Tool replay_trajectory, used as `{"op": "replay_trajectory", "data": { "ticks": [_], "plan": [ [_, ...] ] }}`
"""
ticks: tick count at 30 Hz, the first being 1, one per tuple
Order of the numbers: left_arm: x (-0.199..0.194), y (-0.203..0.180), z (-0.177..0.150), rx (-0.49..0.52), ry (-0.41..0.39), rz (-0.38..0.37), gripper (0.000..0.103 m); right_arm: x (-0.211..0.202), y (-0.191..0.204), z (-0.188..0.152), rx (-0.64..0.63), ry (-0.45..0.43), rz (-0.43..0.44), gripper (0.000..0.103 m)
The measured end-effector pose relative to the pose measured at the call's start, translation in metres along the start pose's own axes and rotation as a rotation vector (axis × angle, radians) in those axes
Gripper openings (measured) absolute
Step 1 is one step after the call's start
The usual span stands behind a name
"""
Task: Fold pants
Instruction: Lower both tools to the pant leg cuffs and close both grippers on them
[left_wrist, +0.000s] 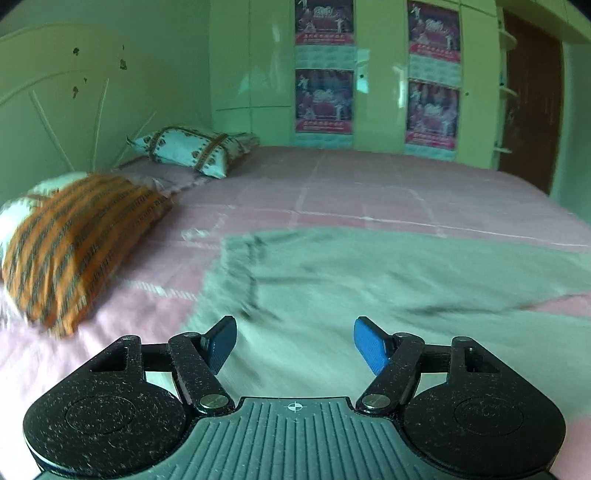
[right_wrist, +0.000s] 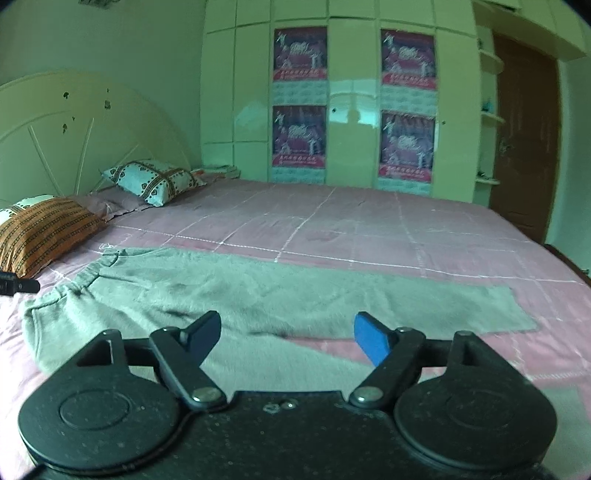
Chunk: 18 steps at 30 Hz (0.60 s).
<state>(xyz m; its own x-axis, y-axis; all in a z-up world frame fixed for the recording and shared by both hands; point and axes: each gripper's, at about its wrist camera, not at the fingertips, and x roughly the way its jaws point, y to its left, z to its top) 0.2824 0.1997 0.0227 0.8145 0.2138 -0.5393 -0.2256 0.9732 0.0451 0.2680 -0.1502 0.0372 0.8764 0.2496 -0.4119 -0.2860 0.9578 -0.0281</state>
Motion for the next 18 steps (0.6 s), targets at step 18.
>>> {"op": "replay_trajectory", "data": {
  "ticks": [18],
  "plan": [
    [0.285,0.077,0.064,-0.025,0.209,-0.107,0.071,0.298,0.026,0.063,-0.298,0.168,0.15,0.04]
  ]
}}
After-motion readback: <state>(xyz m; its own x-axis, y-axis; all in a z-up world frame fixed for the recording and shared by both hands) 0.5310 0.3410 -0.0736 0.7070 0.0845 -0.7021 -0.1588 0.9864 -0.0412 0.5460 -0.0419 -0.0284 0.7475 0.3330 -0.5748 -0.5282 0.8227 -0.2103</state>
